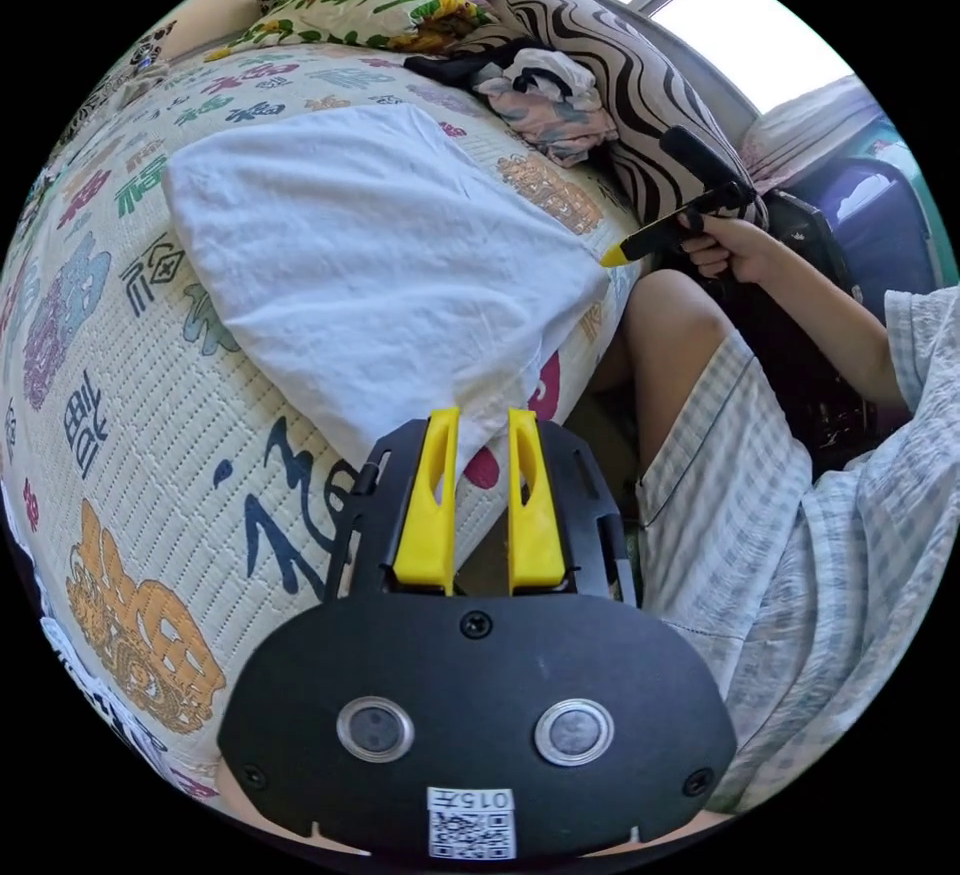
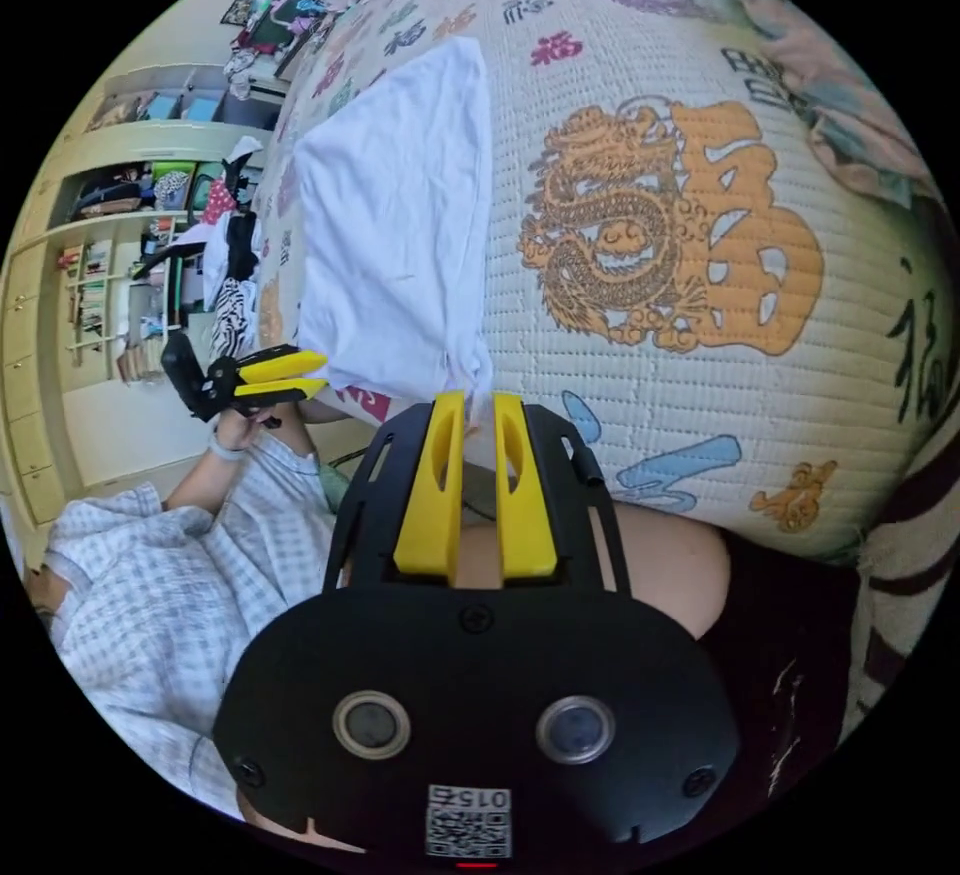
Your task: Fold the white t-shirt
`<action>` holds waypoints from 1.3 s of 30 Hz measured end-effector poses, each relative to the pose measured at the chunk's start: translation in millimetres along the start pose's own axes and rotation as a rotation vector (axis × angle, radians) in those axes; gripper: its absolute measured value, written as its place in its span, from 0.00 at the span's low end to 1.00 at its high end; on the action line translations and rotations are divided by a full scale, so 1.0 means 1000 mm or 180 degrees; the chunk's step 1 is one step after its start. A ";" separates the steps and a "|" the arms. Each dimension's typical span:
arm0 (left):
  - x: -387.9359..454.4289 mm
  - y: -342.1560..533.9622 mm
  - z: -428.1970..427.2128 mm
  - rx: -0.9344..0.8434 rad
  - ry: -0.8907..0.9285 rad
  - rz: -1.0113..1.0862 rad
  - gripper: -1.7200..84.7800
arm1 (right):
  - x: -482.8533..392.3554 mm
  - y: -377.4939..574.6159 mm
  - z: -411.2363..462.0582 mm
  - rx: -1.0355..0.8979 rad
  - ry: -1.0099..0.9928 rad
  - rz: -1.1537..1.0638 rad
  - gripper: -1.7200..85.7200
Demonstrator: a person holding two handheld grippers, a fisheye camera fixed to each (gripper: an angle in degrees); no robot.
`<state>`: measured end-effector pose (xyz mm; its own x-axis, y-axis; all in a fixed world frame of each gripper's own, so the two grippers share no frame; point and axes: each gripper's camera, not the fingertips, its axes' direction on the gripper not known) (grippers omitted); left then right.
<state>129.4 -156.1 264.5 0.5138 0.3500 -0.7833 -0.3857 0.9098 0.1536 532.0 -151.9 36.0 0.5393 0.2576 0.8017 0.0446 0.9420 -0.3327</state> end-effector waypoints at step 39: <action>-0.208 -0.030 -0.206 0.1070 0.0297 -0.0654 0.11 | -0.019 -0.079 -0.073 0.0926 -0.0138 -0.0941 0.06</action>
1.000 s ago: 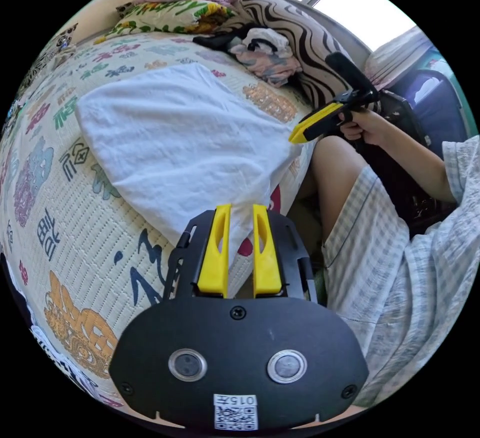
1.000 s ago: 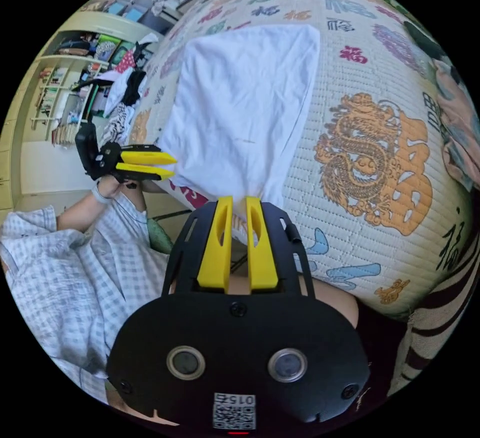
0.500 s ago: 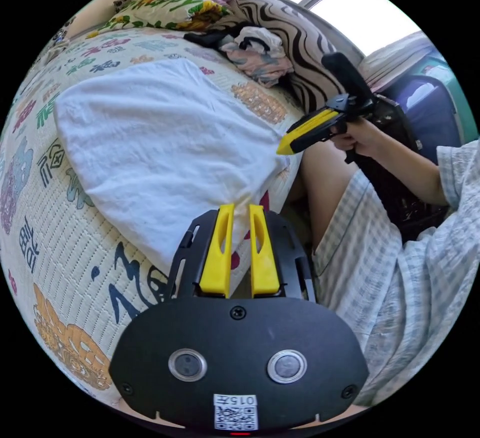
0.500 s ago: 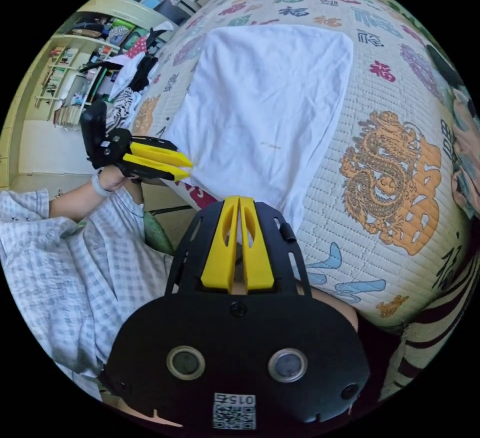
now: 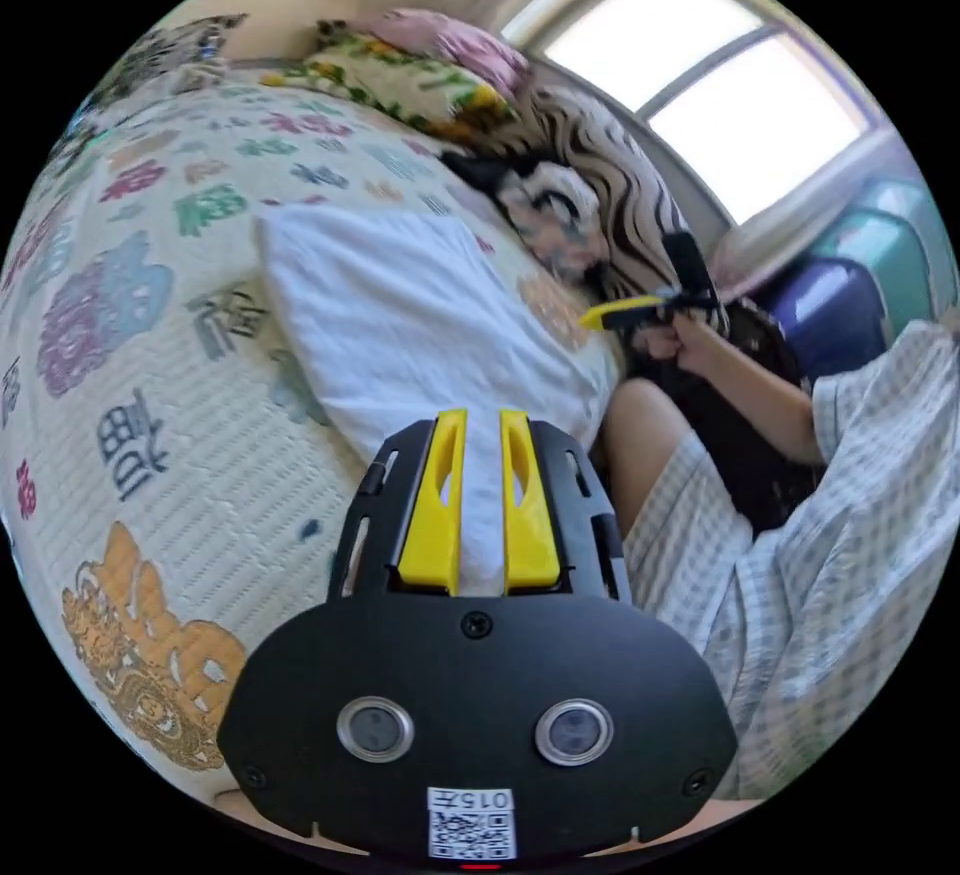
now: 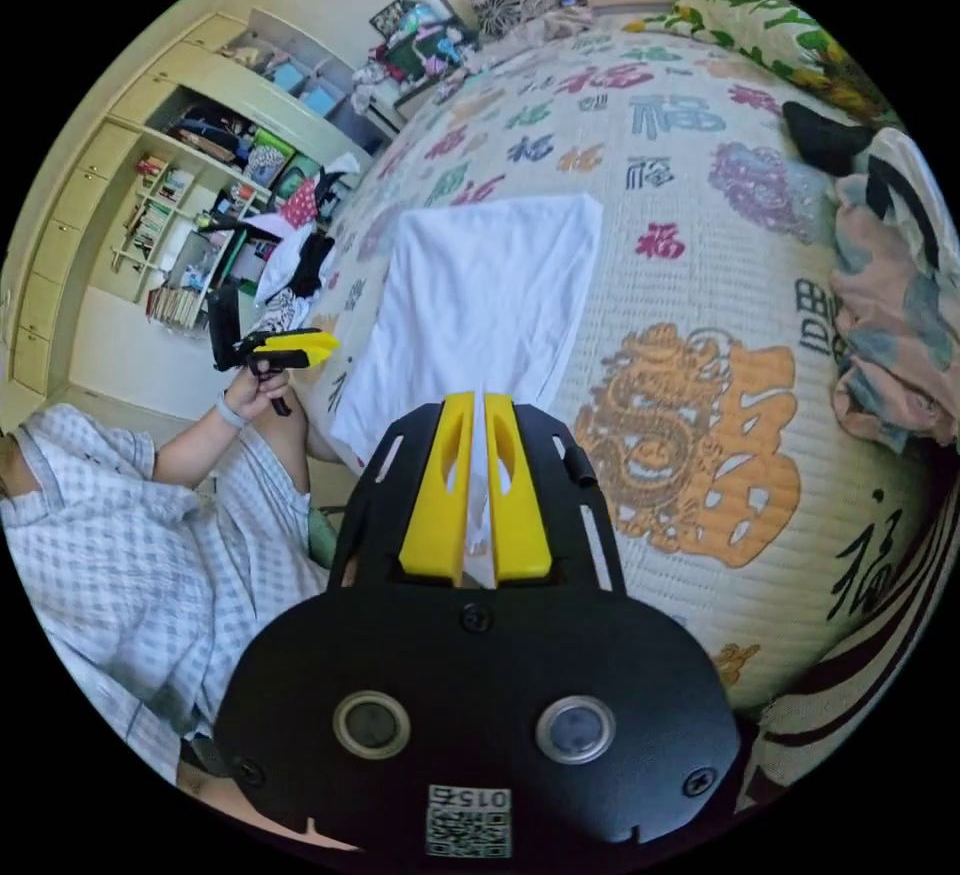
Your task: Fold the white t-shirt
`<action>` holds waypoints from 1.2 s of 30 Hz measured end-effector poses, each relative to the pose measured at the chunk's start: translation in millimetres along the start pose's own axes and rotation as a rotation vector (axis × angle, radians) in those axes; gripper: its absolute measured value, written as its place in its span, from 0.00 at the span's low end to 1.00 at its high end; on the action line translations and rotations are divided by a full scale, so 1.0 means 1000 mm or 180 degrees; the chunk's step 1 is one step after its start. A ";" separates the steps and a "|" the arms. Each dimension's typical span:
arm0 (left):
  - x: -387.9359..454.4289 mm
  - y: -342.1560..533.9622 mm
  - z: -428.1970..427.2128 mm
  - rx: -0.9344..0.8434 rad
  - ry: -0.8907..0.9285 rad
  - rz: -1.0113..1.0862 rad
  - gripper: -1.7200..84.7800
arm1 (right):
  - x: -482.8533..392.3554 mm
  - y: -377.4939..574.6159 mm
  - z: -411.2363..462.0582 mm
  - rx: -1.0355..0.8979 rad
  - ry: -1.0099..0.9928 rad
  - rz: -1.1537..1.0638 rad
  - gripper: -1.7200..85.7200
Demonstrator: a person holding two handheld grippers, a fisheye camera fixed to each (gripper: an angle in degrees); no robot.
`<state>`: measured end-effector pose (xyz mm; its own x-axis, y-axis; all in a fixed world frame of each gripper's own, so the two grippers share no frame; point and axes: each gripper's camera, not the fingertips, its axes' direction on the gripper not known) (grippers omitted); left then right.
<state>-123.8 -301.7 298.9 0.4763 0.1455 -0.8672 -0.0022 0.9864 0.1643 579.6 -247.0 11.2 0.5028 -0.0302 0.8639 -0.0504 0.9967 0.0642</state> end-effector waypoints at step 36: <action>-0.035 -0.086 -0.082 0.0019 0.0553 0.0925 0.04 | -0.038 -0.089 0.011 0.0067 -0.0597 -0.1210 0.02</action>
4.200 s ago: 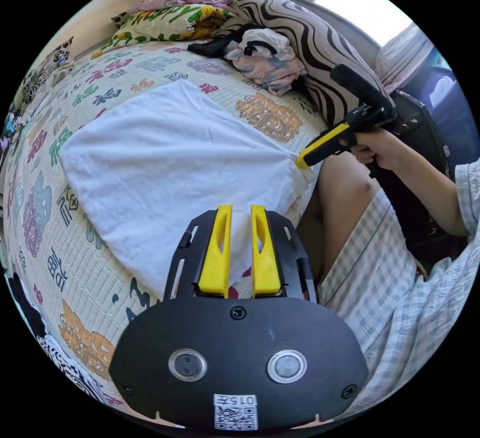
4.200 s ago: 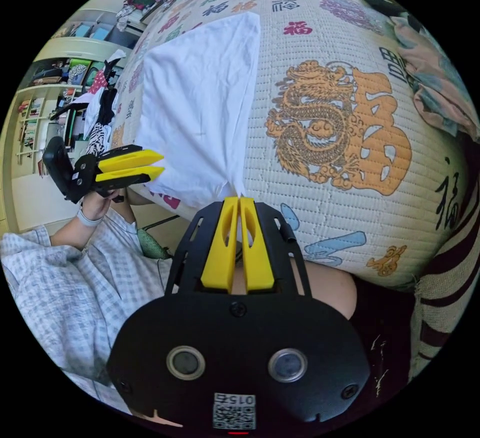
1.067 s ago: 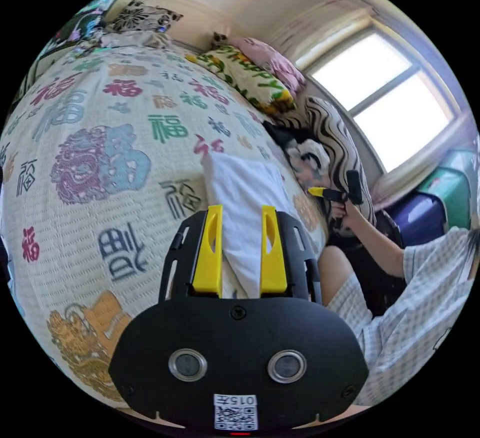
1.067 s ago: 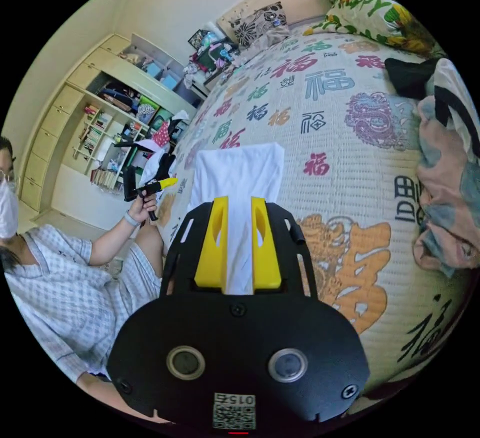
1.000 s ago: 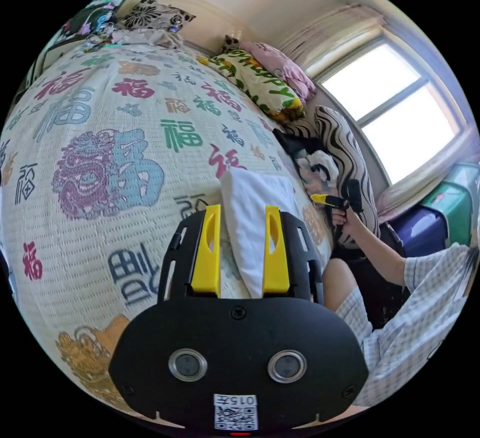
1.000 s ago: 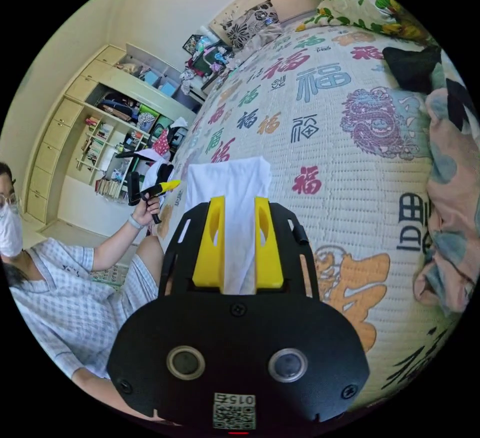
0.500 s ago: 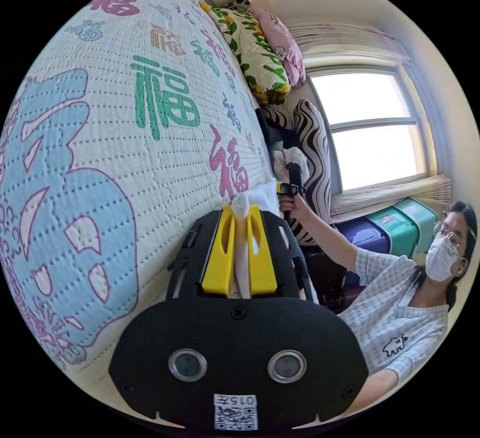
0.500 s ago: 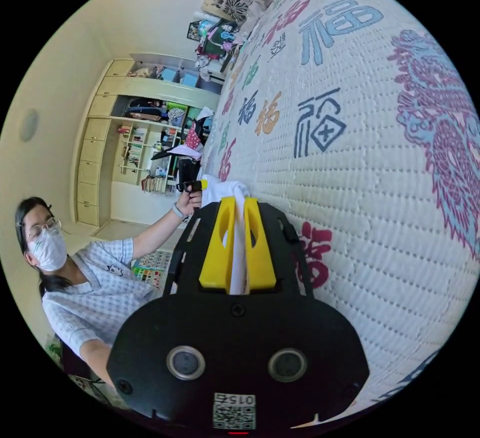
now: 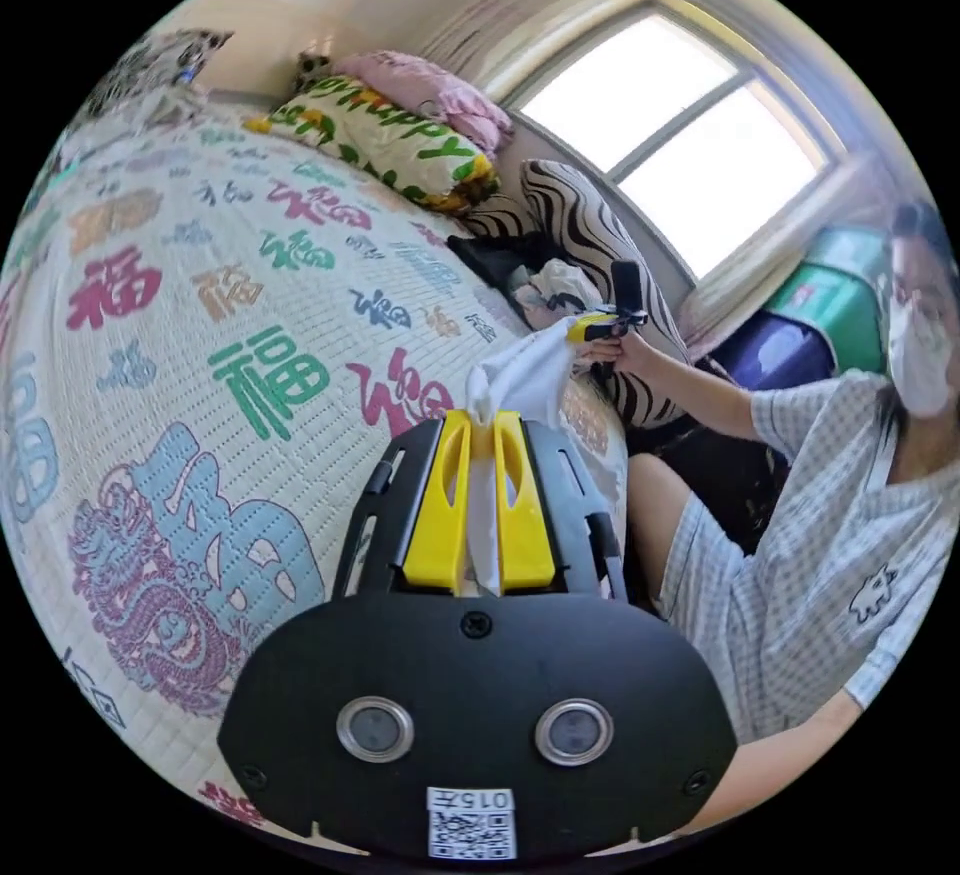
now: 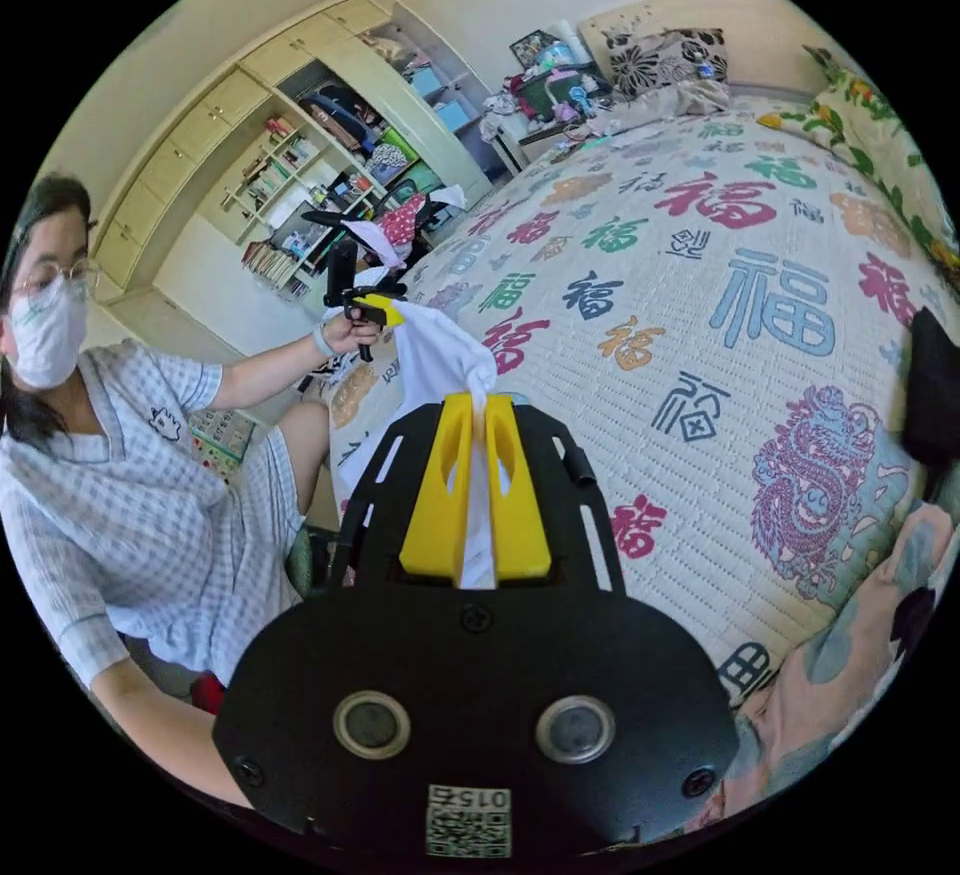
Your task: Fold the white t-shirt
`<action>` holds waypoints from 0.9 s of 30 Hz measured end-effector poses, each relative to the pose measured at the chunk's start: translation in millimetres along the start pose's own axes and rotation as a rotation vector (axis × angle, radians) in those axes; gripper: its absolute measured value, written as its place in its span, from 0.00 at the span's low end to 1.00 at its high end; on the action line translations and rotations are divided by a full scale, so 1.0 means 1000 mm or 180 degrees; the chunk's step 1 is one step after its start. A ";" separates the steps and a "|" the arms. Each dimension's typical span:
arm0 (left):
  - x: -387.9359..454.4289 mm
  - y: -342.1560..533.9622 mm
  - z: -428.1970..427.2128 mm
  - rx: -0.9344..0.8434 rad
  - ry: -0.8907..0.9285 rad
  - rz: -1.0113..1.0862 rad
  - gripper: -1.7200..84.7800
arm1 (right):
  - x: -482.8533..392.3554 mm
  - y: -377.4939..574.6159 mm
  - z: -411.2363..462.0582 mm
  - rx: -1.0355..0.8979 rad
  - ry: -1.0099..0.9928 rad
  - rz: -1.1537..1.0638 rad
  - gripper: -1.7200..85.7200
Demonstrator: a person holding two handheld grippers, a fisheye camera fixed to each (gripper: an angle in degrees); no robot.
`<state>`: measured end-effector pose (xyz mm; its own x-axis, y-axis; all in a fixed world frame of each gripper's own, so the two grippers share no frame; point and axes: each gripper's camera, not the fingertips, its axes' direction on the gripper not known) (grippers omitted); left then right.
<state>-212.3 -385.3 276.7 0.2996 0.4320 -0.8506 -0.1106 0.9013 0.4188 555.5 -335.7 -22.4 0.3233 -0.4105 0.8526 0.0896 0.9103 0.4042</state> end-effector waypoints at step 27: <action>0.278 0.161 0.093 -0.0916 -0.0889 0.0468 0.11 | -0.209 0.121 0.136 -0.1025 0.1093 -0.0090 0.11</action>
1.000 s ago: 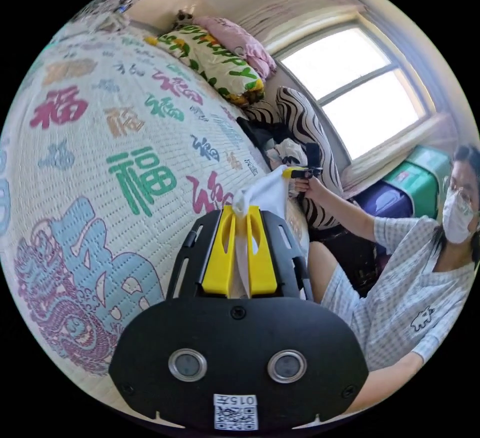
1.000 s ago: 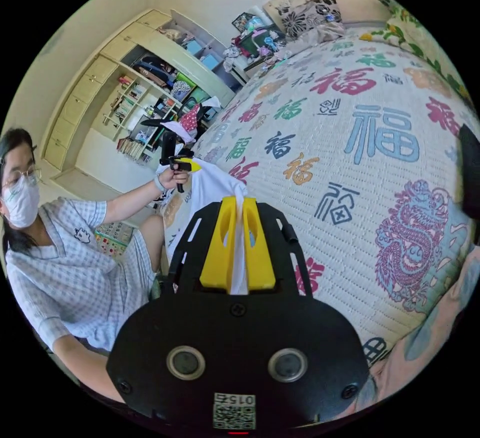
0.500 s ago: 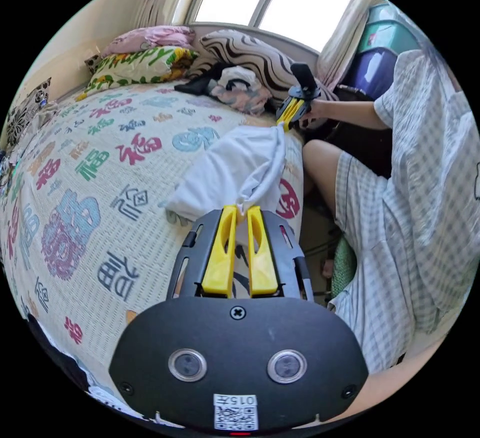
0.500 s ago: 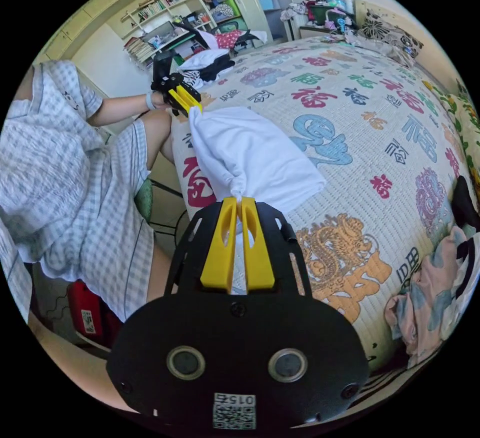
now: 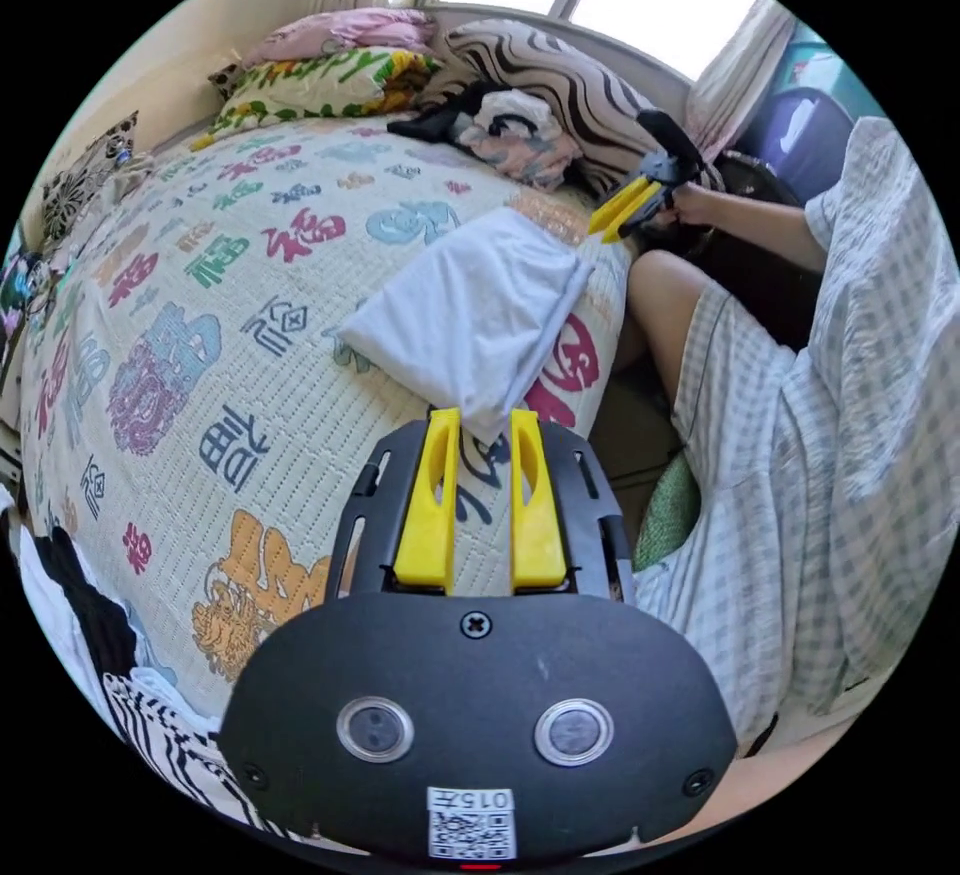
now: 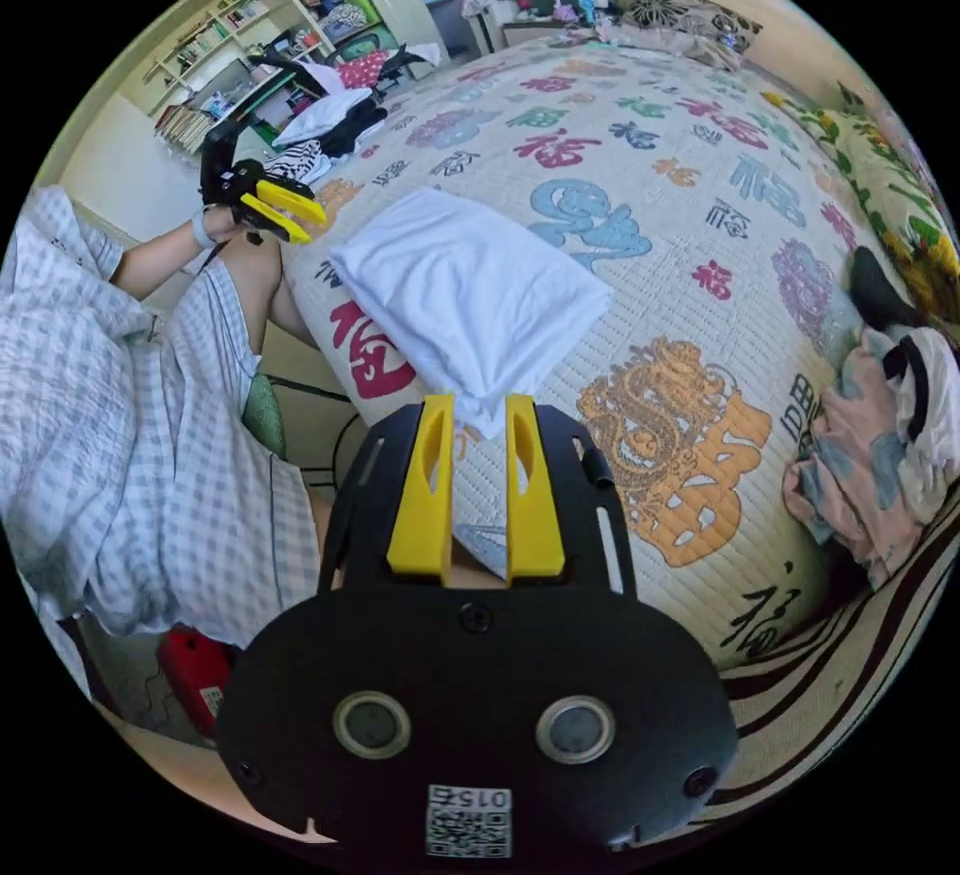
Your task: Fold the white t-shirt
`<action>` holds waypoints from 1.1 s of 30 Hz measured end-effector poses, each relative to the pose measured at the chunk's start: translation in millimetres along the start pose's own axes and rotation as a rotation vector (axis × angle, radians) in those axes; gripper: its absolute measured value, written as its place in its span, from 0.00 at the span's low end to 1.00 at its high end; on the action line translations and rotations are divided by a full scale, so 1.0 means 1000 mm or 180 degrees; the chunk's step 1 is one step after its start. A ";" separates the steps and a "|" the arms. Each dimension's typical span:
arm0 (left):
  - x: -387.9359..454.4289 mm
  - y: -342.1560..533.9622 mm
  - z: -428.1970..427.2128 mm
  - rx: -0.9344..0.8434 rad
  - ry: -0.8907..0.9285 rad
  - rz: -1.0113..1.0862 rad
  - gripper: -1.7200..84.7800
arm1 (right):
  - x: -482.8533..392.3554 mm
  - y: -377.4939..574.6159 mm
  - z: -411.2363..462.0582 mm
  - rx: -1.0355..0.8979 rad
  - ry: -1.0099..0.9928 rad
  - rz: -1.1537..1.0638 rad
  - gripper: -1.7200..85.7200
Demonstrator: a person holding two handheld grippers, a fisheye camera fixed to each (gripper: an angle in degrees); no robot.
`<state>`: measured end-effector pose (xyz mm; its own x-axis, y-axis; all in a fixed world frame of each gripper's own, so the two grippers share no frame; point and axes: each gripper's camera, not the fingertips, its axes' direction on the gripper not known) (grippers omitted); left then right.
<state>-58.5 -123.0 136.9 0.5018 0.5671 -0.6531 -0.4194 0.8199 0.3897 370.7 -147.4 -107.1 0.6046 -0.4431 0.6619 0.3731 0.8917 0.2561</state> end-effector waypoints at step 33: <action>0.069 -0.007 0.043 -0.0305 -0.0085 -0.0136 0.03 | -0.005 0.049 0.034 -0.0235 0.0088 0.0231 0.01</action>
<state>11.7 -86.2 117.1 0.5402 0.5347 -0.6498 -0.4670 0.8328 0.2971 362.0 -98.4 -74.4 0.6507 -0.3808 0.6569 0.3778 0.9128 0.1550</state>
